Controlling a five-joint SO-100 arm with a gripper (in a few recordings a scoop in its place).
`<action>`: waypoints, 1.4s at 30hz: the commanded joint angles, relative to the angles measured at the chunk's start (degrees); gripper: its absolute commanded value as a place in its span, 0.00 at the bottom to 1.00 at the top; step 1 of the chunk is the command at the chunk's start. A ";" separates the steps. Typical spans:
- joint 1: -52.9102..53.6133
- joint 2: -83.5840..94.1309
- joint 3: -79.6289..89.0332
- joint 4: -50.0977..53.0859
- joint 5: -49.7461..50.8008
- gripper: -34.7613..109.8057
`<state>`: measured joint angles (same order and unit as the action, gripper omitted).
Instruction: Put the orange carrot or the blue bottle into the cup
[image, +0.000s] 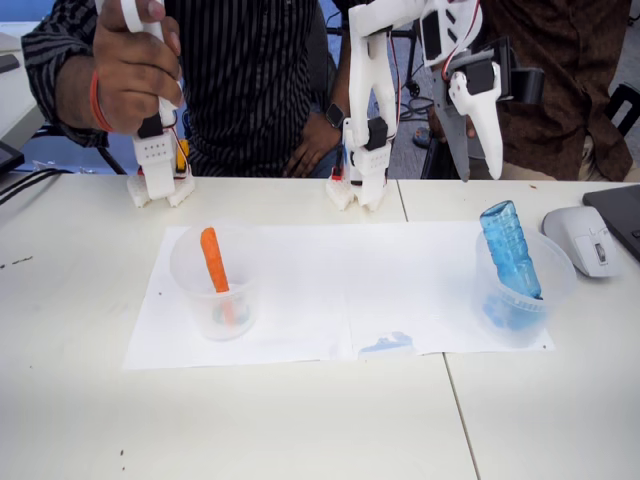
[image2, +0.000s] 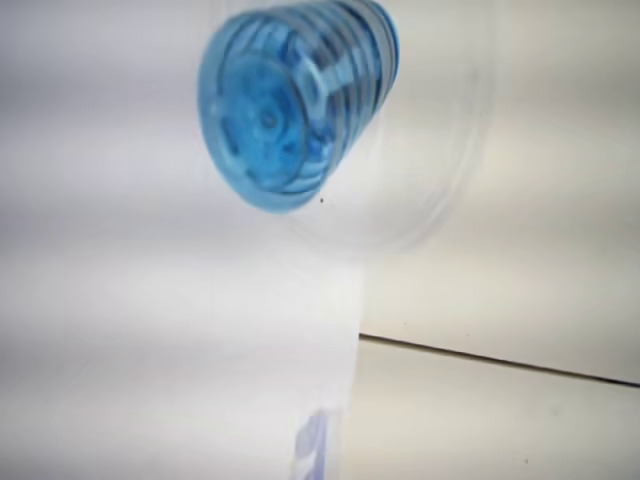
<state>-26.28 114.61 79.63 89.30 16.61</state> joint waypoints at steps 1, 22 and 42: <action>4.04 11.78 -4.83 2.72 0.70 0.48; 34.72 52.21 29.00 -3.52 -11.87 0.48; 36.30 63.28 75.50 -26.46 -12.22 0.48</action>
<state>10.20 176.48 154.07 66.09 4.13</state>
